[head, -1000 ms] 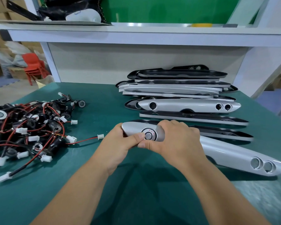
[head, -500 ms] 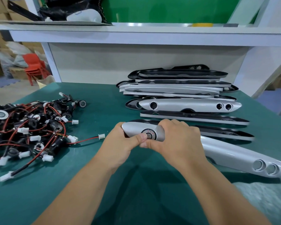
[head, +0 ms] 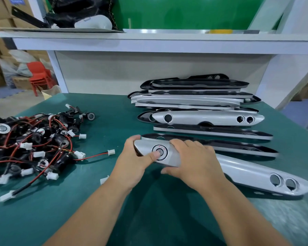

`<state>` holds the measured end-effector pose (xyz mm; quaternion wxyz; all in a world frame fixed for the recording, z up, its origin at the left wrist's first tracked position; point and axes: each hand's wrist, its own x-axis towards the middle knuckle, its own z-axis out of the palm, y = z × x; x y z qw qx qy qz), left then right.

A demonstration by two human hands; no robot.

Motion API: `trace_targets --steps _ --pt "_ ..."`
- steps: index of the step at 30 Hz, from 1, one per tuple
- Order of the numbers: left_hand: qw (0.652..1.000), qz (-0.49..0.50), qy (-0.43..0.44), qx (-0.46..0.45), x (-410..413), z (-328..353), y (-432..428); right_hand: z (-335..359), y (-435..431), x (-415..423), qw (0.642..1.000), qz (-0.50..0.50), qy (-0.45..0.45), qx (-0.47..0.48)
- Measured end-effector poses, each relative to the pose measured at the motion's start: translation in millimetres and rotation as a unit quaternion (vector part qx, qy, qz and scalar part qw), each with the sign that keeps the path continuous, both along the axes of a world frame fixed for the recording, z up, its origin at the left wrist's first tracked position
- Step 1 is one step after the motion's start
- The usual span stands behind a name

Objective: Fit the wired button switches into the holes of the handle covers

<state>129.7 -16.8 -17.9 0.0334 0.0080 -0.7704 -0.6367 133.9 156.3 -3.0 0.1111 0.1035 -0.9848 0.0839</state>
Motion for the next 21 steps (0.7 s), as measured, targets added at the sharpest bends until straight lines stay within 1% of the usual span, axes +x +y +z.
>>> trace_targets --steps 2,4,7,11,15,18,21 --pt "0.999 0.006 0.009 -0.041 1 -1 2 -2 0 -2 1.000 0.002 0.022 -0.001" --pt "0.998 0.017 0.017 -0.058 0 -2 3 -4 -1 -3 0.999 0.005 0.040 0.003" --pt "0.998 0.026 0.021 -0.047 -2 -3 2 -7 -5 -4 0.998 0.006 0.059 0.013" --pt "0.999 0.014 0.019 -0.027 -4 -2 0 -9 -5 -6 0.999 0.002 0.048 0.015" --pt "0.999 0.011 0.007 -0.037 -5 -1 -7 -5 3 -1 1.000 -0.003 -0.011 -0.008" --pt "0.998 0.030 -0.002 -0.048 -7 2 -16 1 42 4 0.995 -0.068 -0.074 -0.013" --pt "0.997 0.039 -0.005 -0.060 -10 3 -22 2 99 12 0.979 -0.144 -0.146 0.007"
